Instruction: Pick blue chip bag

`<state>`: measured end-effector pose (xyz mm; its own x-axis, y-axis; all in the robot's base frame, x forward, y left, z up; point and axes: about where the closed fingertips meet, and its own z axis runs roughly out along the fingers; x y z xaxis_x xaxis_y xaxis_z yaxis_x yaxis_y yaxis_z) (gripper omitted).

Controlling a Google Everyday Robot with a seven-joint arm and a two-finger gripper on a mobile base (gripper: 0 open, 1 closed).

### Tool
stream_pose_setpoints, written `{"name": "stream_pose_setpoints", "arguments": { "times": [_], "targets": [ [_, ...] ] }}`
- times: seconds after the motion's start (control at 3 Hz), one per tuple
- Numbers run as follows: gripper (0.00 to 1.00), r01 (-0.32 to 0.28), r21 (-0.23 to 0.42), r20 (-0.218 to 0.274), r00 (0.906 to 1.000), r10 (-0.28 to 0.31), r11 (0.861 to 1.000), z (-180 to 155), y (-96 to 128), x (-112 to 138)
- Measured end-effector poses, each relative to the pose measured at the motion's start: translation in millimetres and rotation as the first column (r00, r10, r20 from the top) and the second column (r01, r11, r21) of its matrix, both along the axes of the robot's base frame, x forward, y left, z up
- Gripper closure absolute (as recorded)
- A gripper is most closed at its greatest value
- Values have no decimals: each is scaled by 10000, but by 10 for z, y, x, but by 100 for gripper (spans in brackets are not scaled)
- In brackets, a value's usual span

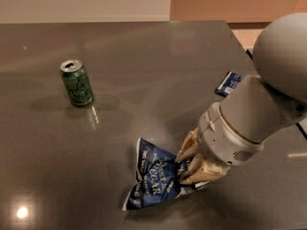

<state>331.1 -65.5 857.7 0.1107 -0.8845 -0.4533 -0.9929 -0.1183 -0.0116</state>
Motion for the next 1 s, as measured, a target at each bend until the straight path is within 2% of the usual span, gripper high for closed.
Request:
{"name": "stream_pose_setpoints", "arguments": {
  "times": [0.33,0.67,1.0],
  "targets": [
    [100,55,406,205,9998,-63,9992,323,-39,56],
    [100,185,846,223,9995,-205,9962,665,-121,173],
    [100,-72,1608,740,9973,-48,9870,1454,-101,320]
  ]
}}
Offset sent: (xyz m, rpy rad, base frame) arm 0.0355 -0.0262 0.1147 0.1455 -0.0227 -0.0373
